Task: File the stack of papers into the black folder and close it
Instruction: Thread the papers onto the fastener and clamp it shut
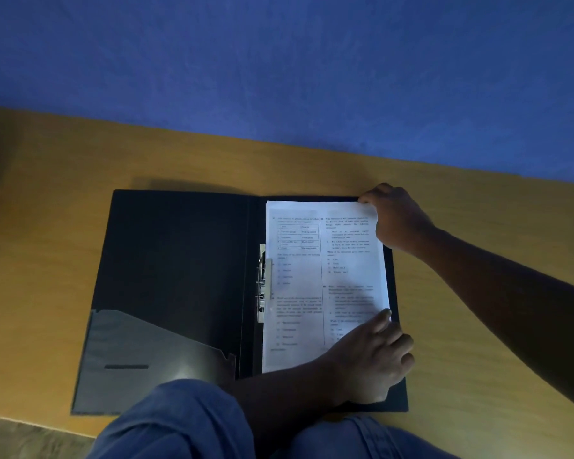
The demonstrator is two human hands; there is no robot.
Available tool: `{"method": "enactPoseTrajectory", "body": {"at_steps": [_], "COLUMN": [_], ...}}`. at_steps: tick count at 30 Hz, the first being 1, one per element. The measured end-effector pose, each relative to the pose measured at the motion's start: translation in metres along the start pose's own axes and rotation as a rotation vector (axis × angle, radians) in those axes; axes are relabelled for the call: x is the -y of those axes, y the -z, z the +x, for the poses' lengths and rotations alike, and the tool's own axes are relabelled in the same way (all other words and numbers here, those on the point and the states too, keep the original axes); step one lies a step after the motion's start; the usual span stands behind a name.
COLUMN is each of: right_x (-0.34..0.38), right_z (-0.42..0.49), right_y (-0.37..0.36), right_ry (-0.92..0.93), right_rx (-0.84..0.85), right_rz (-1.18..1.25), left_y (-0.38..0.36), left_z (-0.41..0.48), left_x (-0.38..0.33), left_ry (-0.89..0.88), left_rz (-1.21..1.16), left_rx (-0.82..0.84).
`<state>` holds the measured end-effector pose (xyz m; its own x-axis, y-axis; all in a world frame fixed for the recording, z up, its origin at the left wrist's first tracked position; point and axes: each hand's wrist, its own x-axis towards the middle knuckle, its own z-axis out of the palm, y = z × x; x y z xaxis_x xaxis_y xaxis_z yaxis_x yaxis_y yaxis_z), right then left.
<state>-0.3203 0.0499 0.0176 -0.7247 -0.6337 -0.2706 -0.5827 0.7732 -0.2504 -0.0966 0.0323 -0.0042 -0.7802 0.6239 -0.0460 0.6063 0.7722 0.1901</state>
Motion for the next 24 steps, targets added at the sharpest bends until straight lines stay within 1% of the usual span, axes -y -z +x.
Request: {"method": "enactPoseTrajectory", "body": {"at_steps": [2, 3, 6, 8, 10, 12, 18, 20, 22, 24], "right_x": [-0.001, -0.002, -0.004, -0.001, 0.004, 0.007, 0.006, 0.007, 0.008, 0.013], "right_z": [0.002, 0.003, 0.002, 0.0, -0.003, -0.005, -0.006, -0.005, -0.001, 0.004], "right_y": [-0.001, -0.001, 0.001, 0.002, 0.002, 0.0, 0.007, 0.009, 0.009, 0.007], "right_ry": [-0.023, -0.064, -0.306, -0.459, -0.51, -0.533, -0.491, -0.473, -0.396, -0.254], "right_rx": [-0.002, -0.019, -0.098, -0.075, -0.043, -0.053, -0.025, -0.057, -0.11, -0.132], "right_rz": [0.057, 0.113, 0.259, 0.392, 0.485, 0.525, 0.544, 0.522, 0.449, 0.392], "left_y": [-0.002, -0.004, -0.005, -0.002, 0.0, 0.0, 0.003, 0.005, 0.006, 0.01], "left_z": [-0.003, -0.004, -0.005, -0.004, -0.004, -0.005, -0.005, -0.009, -0.019, -0.036], "left_x": [-0.002, -0.002, -0.004, -0.003, -0.002, 0.001, 0.007, 0.007, 0.009, 0.013], "left_ry": [0.015, 0.019, 0.021, 0.021, 0.016, -0.005, -0.036, -0.021, 0.031, 0.093], "left_rz": [-0.013, -0.018, -0.023, -0.023, -0.022, -0.034, -0.021, -0.049, -0.061, -0.075], "left_rx": [-0.017, -0.03, -0.057, -0.052, -0.043, -0.042, -0.017, -0.025, -0.037, -0.015]}}
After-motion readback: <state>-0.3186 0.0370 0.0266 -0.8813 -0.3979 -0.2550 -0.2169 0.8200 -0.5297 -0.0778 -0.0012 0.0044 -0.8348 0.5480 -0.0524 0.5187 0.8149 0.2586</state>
